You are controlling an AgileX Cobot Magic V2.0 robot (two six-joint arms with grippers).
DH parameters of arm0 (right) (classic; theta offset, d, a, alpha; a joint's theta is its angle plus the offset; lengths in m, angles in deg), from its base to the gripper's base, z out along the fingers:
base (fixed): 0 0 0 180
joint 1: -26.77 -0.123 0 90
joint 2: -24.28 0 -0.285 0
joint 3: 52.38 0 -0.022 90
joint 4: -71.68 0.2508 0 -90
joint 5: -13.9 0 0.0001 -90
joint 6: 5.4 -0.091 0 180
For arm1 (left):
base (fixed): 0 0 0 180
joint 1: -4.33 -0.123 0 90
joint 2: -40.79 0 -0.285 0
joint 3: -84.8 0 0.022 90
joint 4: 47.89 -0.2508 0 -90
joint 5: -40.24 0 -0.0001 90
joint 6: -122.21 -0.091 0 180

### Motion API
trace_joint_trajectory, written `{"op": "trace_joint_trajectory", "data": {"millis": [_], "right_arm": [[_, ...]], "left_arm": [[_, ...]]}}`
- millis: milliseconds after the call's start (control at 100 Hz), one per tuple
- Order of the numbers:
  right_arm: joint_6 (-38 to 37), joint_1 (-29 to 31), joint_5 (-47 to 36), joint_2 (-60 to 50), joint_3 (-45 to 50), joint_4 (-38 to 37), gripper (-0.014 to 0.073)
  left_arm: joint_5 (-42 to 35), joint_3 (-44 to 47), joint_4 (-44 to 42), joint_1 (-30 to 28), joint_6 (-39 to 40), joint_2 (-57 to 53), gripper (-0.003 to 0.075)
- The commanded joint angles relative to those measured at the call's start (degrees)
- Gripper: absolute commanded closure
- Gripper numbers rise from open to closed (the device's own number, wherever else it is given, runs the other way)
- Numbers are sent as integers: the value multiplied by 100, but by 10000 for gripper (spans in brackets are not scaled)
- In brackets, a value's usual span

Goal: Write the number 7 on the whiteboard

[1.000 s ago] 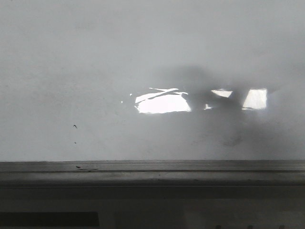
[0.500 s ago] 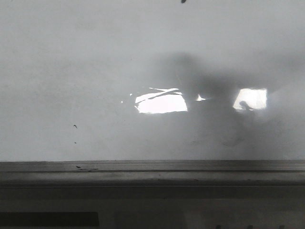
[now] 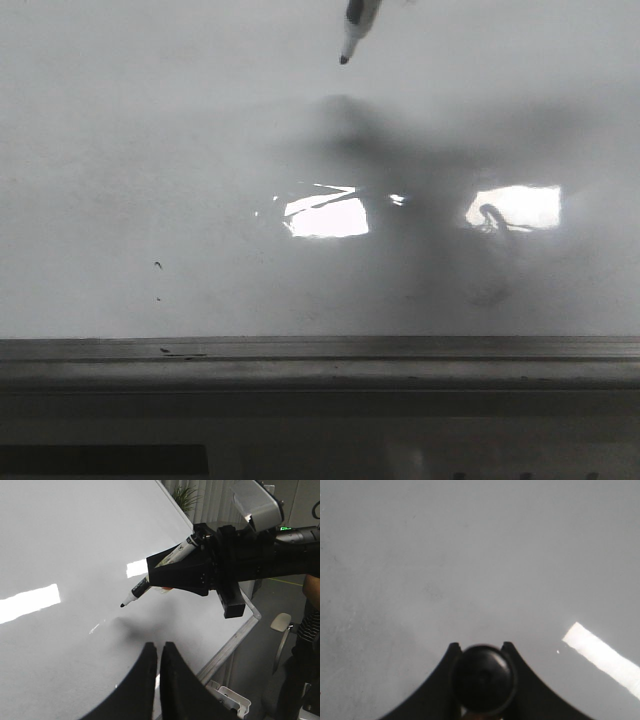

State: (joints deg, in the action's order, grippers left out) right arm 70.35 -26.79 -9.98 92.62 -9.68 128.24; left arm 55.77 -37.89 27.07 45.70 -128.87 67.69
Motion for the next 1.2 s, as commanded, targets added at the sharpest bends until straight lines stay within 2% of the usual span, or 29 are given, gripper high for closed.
{"op": "trace_joint_trajectory", "data": {"millis": [0,500,840,950,1070,1190], "right_arm": [[-73,-19,-405,41,-206,-210,639],[-289,-8,-710,311,-206,-103,639],[-243,14,-1105,325,-206,679,639],[85,14,-1167,301,-206,994,639],[940,14,-1291,214,-206,1955,639],[1487,14,-1507,-11,-206,2509,639]], "left_arm": [[-89,-148,172,7,59,40,741],[-44,-148,172,7,59,40,741],[74,-148,172,7,59,40,741],[74,-148,172,7,59,40,741],[74,-148,172,7,59,40,741],[74,-148,172,7,59,40,741]]}}
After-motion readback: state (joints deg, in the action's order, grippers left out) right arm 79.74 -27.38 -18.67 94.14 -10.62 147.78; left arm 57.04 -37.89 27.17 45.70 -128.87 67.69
